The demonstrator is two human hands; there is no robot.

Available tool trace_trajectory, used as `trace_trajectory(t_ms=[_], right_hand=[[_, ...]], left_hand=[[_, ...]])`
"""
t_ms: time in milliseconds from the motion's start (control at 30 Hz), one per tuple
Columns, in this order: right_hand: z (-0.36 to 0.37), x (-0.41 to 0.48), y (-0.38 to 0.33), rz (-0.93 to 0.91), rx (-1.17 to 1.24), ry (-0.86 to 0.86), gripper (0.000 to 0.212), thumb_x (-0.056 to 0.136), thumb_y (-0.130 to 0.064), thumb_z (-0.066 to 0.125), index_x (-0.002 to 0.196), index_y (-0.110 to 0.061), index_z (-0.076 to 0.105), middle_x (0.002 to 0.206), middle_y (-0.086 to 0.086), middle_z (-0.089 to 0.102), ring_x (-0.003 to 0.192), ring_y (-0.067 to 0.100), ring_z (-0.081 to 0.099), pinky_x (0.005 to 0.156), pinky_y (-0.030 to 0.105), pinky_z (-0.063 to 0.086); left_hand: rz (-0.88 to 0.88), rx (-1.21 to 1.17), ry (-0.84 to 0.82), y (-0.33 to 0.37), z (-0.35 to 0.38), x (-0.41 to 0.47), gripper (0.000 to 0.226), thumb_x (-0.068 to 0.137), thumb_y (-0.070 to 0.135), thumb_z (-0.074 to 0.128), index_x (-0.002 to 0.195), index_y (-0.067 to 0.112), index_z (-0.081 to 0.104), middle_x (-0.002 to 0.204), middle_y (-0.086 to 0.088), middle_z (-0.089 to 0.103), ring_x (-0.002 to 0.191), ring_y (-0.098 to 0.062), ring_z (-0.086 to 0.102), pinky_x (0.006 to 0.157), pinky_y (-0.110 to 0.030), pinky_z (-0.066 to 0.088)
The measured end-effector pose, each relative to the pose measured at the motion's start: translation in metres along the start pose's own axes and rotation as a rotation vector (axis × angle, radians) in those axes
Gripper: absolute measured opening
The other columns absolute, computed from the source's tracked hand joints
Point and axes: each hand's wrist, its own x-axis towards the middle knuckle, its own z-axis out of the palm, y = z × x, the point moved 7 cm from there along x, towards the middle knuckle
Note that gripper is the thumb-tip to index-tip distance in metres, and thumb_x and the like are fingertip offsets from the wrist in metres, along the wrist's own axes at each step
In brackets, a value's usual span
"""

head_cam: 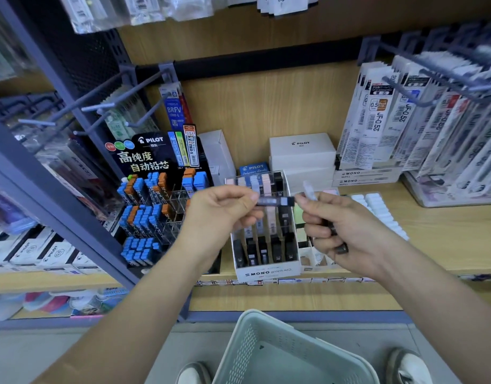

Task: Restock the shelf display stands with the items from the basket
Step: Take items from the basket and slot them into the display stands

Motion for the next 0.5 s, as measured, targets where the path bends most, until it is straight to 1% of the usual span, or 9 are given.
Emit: trace_trajectory(t_ms=[33, 133, 200, 267, 333, 400, 433, 500], right_hand=[[0.002, 0.001, -0.002, -0.033, 0.03, 0.006, 0.016, 0.084, -0.016, 0.067, 0.074, -0.017, 0.056, 0.06, -0.004, 0.035, 0.046, 0.005, 0.024, 0.032, 0.012, 0.016], [0.002, 0.006, -0.005, -0.094, 0.088, 0.047, 0.014, 0.084, -0.015, 0.067, 0.083, -0.014, 0.053, 0.058, -0.004, 0.035, 0.042, 0.003, 0.026, 0.031, 0.012, 0.016], [0.004, 0.01, -0.008, -0.115, 0.119, 0.057, 0.019, 0.08, -0.017, 0.068, 0.089, -0.013, 0.052, 0.056, -0.004, 0.035, 0.04, 0.003, 0.027, 0.031, 0.012, 0.017], [0.005, 0.011, -0.011, -0.119, 0.127, 0.056, 0.022, 0.08, -0.018, 0.069, 0.091, -0.012, 0.051, 0.055, -0.005, 0.035, 0.04, 0.003, 0.027, 0.03, 0.013, 0.018], [0.008, 0.012, -0.013, -0.114, 0.097, 0.046, 0.014, 0.087, -0.018, 0.066, 0.088, -0.01, 0.054, 0.054, -0.005, 0.034, 0.041, 0.004, 0.027, 0.031, 0.013, 0.019], [0.012, 0.013, -0.016, -0.097, 0.08, 0.04, 0.013, 0.091, -0.023, 0.062, 0.091, -0.01, 0.061, 0.055, -0.005, 0.035, 0.041, 0.004, 0.026, 0.031, 0.013, 0.018], [0.012, 0.015, -0.019, -0.084, 0.087, 0.046, 0.015, 0.093, -0.025, 0.06, 0.094, -0.01, 0.063, 0.055, -0.004, 0.036, 0.041, 0.004, 0.027, 0.032, 0.013, 0.018], [0.005, 0.02, -0.027, -0.065, 0.115, 0.088, 0.019, 0.097, -0.028, 0.056, 0.1, -0.012, 0.064, 0.054, -0.005, 0.038, 0.04, 0.005, 0.028, 0.031, 0.013, 0.019]], left_hand=[[-0.016, -0.025, -0.012, -0.003, 0.007, -0.002, 0.006, 0.081, 0.008, 0.068, 0.086, 0.007, 0.071, 0.078, -0.015, 0.073, 0.07, -0.021, 0.07, 0.067, -0.026, 0.057], [-0.044, -0.033, -0.021, -0.008, 0.017, -0.001, 0.001, 0.08, 0.007, 0.07, 0.08, 0.009, 0.071, 0.075, -0.016, 0.072, 0.067, -0.021, 0.067, 0.064, -0.026, 0.055], [-0.072, -0.009, -0.068, -0.008, 0.02, 0.001, 0.004, 0.079, 0.003, 0.071, 0.079, 0.007, 0.07, 0.071, -0.013, 0.071, 0.063, -0.018, 0.065, 0.06, -0.023, 0.053], [-0.103, 0.045, -0.153, -0.006, 0.027, 0.001, 0.014, 0.078, -0.001, 0.07, 0.088, 0.009, 0.069, 0.072, -0.011, 0.071, 0.063, -0.017, 0.065, 0.06, -0.021, 0.054], [-0.098, 0.146, -0.26, 0.0, 0.035, 0.002, 0.035, 0.08, -0.003, 0.07, 0.107, 0.017, 0.066, 0.073, -0.009, 0.071, 0.065, -0.017, 0.065, 0.062, -0.023, 0.054], [-0.04, 0.27, -0.34, 0.009, 0.042, 0.008, 0.053, 0.081, -0.004, 0.069, 0.122, 0.028, 0.06, 0.071, -0.005, 0.068, 0.063, -0.017, 0.064, 0.066, -0.028, 0.055], [0.003, 0.331, -0.338, 0.015, 0.044, 0.013, 0.056, 0.081, -0.002, 0.069, 0.125, 0.032, 0.058, 0.07, -0.003, 0.064, 0.063, -0.019, 0.064, 0.072, -0.033, 0.056], [0.084, 0.427, -0.255, 0.026, 0.042, 0.03, 0.053, 0.083, 0.003, 0.069, 0.125, 0.033, 0.059, 0.067, 0.001, 0.055, 0.062, -0.019, 0.067, 0.086, -0.043, 0.055]])
